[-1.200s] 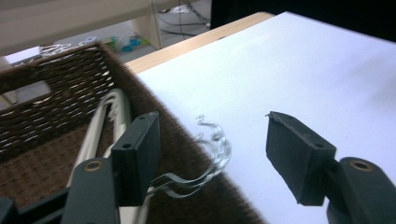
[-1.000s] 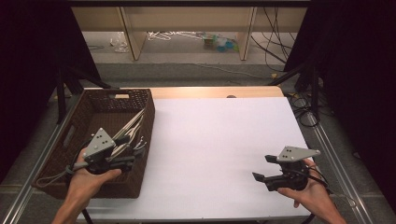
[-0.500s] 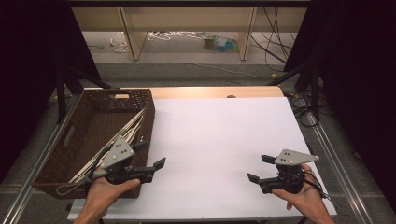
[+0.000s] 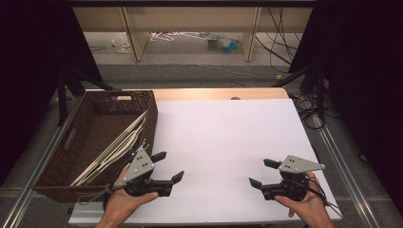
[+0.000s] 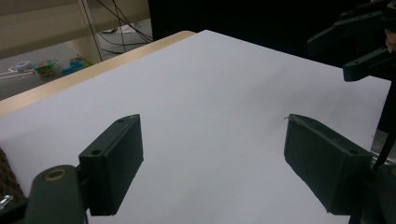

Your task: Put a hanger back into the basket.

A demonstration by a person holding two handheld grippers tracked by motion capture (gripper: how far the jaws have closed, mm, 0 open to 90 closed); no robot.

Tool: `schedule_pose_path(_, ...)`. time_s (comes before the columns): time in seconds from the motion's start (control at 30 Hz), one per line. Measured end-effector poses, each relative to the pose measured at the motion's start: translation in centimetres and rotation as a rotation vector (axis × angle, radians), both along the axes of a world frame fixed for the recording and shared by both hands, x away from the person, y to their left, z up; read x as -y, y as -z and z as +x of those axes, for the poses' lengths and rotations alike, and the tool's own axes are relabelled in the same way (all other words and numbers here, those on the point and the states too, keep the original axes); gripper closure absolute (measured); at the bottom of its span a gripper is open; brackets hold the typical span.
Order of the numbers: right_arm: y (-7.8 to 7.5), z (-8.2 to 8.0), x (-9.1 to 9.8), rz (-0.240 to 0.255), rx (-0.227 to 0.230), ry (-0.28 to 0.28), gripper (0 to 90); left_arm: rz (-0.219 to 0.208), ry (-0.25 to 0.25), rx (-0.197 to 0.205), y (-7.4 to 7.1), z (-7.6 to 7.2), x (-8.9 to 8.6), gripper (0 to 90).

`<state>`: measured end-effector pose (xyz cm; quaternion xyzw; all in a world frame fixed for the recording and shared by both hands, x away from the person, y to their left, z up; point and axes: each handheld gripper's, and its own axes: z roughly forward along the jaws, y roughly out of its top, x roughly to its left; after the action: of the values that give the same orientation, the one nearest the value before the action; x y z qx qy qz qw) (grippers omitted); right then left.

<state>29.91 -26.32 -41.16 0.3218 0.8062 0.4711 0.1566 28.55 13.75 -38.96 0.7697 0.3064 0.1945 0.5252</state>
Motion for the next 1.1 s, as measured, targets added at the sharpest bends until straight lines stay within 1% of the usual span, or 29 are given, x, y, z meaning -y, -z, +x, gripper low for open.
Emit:
schedule_pose_path(0.03, 0.0, -0.1, 0.0, 0.003, -0.001, 0.000, 17.6, 0.004, 0.005, 0.005, 0.2, -0.1, 0.2, 19.6)
schedule_pose_path(0.07, 0.1, -0.1, -0.2, 0.018, -0.005, -0.010, 17.6, 0.004, 0.012, 0.012, 0.5, -0.2, 0.3, 19.6)
schedule_pose_path(0.13, 0.1, -0.3, -0.2, 0.007, 0.004, 0.000, 17.6, 0.004, 0.014, 0.006, 0.8, -0.4, 0.4, 19.5)
schedule_pose_path(0.17, 0.1, -0.5, -0.4, 0.008, 0.015, -0.014, 17.5, 0.013, 0.017, 0.020, 1.0, -0.4, 0.4, 19.4)
schedule_pose_path(0.2, 0.1, -0.6, -0.5, 0.009, 0.014, -0.011, 17.5, 0.005, 0.002, 0.021, 1.6, -0.5, 0.4, 19.4)
schedule_pose_path(0.23, 0.1, -0.8, -0.6, 0.014, 0.018, -0.013, 17.5, 0.005, 0.002, 0.021, 1.6, -0.5, 0.4, 19.4)
schedule_pose_path(0.27, 0.1, -0.9, -0.5, 0.013, 0.036, -0.007, 17.5, 0.009, 0.001, 0.031, 2.0, -0.5, 0.4, 19.4)
schedule_pose_path(0.3, 0.2, -1.0, -0.5, 0.018, 0.033, -0.010, 17.3, 0.034, 0.004, 0.069, 2.7, -0.5, 0.2, 19.4)
schedule_pose_path(0.33, 0.2, -1.1, -0.5, 0.024, 0.036, -0.008, 17.2, 0.029, 0.011, 0.060, 3.0, -0.5, 0.2, 19.4)
schedule_pose_path(0.37, 0.4, -1.3, -0.6, 0.043, 0.033, -0.016, 17.2, 0.037, 0.011, 0.058, 3.2, -0.6, 0.1, 19.4)
schedule_pose_path(0.43, 0.4, -1.7, -0.4, 0.033, 0.046, -0.017, 17.2, 0.042, 0.011, 0.058, 3.4, -0.7, 0.0, 19.4)
schedule_pose_path(0.47, 0.5, -1.9, -0.4, 0.036, 0.041, -0.017, 17.1, 0.034, 0.009, 0.054, 3.5, -0.8, -0.1, 19.4)
schedule_pose_path(0.5, 0.6, -2.0, -0.5, 0.044, 0.040, -0.028, 17.1, 0.025, 0.004, 0.058, 3.5, -0.8, -0.2, 19.2)
schedule_pose_path(0.53, 0.6, -2.2, -0.4, 0.032, 0.052, -0.019, 17.0, 0.020, 0.006, 0.071, 3.5, -0.8, -0.2, 19.2)
schedule_pose_path(0.57, 0.6, -2.2, -0.4, 0.032, 0.052, -0.019, 17.0, 0.020, 0.006, 0.071, 3.5, -0.8, -0.2, 19.2)
schedule_pose_path(0.6, 0.8, -2.5, -0.5, 0.034, 0.041, -0.027, 17.0, 0.023, 0.006, 0.070, 3.5, -1.0, -0.3, 19.2)
schedule_pose_path(0.63, 0.9, -2.5, -0.6, 0.044, 0.058, -0.029, 16.9, 0.022, 0.006, 0.071, 3.6, -1.1, -0.3, 19.1)
schedule_pose_path(0.67, 0.8, -2.7, -0.5, 0.034, 0.051, -0.027, 16.8, 0.027, 0.004, 0.069, 3.7, -1.2, -0.3, 19.1)
schedule_pose_path(0.7, 0.9, -2.8, -0.6, 0.037, 0.047, -0.028, 16.7, 0.026, 0.006, 0.069, 3.8, -1.3, -0.3, 19.0)
schedule_pose_path(0.73, 0.9, -2.7, -0.6, 0.029, 0.067, -0.033, 16.7, 0.023, 0.006, 0.066, 3.9, -1.3, -0.3, 19.0)
schedule_pose_path(0.77, 1.0, -2.9, -0.7, 0.048, 0.048, -0.034, 16.7, 0.023, 0.006, 0.066, 3.9, -1.3, -0.3, 19.0)
schedule_pose_path(0.8, 1.0, -2.9, -0.7, 0.037, 0.038, -0.039, 16.7, 0.027, 0.004, 0.061, 4.0, -1.3, -0.3, 19.0)
schedule_pose_path(0.83, 1.1, -2.9, -0.7, 0.043, 0.041, -0.042, 16.7, 0.034, 0.004, 0.054, 4.2, -1.3, -0.2, 19.0)
schedule_pose_path(0.87, 1.1, -2.9, -0.6, 0.032, 0.048, -0.032, 16.7, 0.033, 0.006, 0.053, 4.2, -1.3, -0.2, 19.0)
schedule_pose_path(0.97, 1.2, -2.9, -0.6, 0.029, 0.042, -0.031, 16.8, 0.033, 0.008, 0.054, 4.2, -1.3, -0.2, 19.0)
schedule_pose_path(1.0, 1.4, -2.7, -0.7, 0.041, 0.063, -0.039, 16.7, 0.025, 0.005, 0.053, 4.2, -1.3, -0.3, 19.0)
schedule_pose_path(1.03, 1.3, -2.7, -0.6, 0.028, 0.063, -0.039, 16.7, 0.022, 0.009, 0.057, 4.2, -1.2, -0.3, 19.0)
schedule_pose_path(1.07, 1.3, -2.7, -0.6, 0.028, 0.064, -0.039, 16.8, 0.017, 0.003, 0.051, 4.2, -1.2, -0.3, 19.0)
schedule_pose_path(1.1, 1.3, -2.7, -0.6, 0.029, 0.065, -0.039, 16.7, 0.023, 0.001, 0.058, 4.1, -1.2, -0.4, 19.0)
